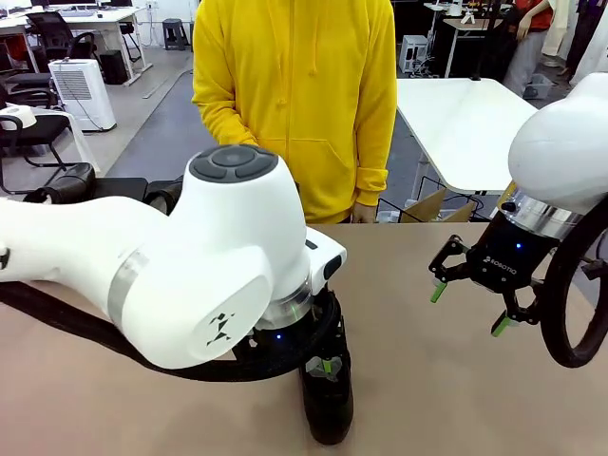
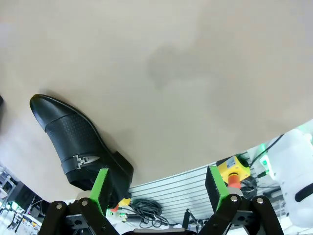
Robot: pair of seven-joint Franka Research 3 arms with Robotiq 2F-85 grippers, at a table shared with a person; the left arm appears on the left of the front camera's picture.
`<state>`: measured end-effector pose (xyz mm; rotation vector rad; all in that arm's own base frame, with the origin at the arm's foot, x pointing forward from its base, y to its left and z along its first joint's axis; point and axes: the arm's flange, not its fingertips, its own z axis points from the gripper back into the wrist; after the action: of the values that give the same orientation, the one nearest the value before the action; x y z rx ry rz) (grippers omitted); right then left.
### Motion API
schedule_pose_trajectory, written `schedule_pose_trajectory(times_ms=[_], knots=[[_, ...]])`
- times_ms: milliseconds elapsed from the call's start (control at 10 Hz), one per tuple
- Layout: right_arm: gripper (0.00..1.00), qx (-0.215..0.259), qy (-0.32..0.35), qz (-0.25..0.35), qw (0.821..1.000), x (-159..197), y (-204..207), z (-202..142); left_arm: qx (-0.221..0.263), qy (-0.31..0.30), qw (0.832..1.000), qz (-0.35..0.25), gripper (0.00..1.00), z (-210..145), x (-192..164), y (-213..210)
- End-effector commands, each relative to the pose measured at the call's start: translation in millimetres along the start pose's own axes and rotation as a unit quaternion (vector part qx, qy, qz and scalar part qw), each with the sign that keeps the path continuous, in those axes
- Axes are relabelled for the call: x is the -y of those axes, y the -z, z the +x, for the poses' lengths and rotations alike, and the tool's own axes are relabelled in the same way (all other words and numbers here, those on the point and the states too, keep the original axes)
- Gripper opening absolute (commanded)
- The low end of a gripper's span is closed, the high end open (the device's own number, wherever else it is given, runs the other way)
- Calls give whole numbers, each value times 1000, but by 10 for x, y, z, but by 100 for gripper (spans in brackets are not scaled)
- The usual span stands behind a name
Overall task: Organize the shoes by placing them on the stand.
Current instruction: Place the Shoe from the middle of the table onto the Shoes Stand.
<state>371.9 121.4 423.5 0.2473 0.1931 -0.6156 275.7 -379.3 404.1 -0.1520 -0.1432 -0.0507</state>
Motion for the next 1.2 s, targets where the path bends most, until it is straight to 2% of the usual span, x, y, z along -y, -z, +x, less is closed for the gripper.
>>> schedule_pose_trajectory(times_ms=[0, 200, 400, 500, 900, 1100], knots=[[100, 0, -9, -6, 1000, -10, -41, 37, 14, -28, 999, 15, 88, 105, 41, 230], [100, 0, -9, -6, 1000, -10, -41, 37, 20, -40, 999, 12, 88, 172, 41, 405], [100, 0, -9, -6, 1000, -10, -41, 37, 14, -42, 998, 36, 88, 176, 16, 539], [100, 0, -9, -6, 1000, -10, -41, 37, 12, -35, 998, 44, 78, 163, 6, 579], [100, 0, -9, -6, 1000, -10, -41, 37, -2, -47, 998, 44, 3, 160, -18, 660], [100, 0, -9, -6, 1000, -10, -41, 37, -10, -47, 998, 32, 0, 140, 14, 645]])
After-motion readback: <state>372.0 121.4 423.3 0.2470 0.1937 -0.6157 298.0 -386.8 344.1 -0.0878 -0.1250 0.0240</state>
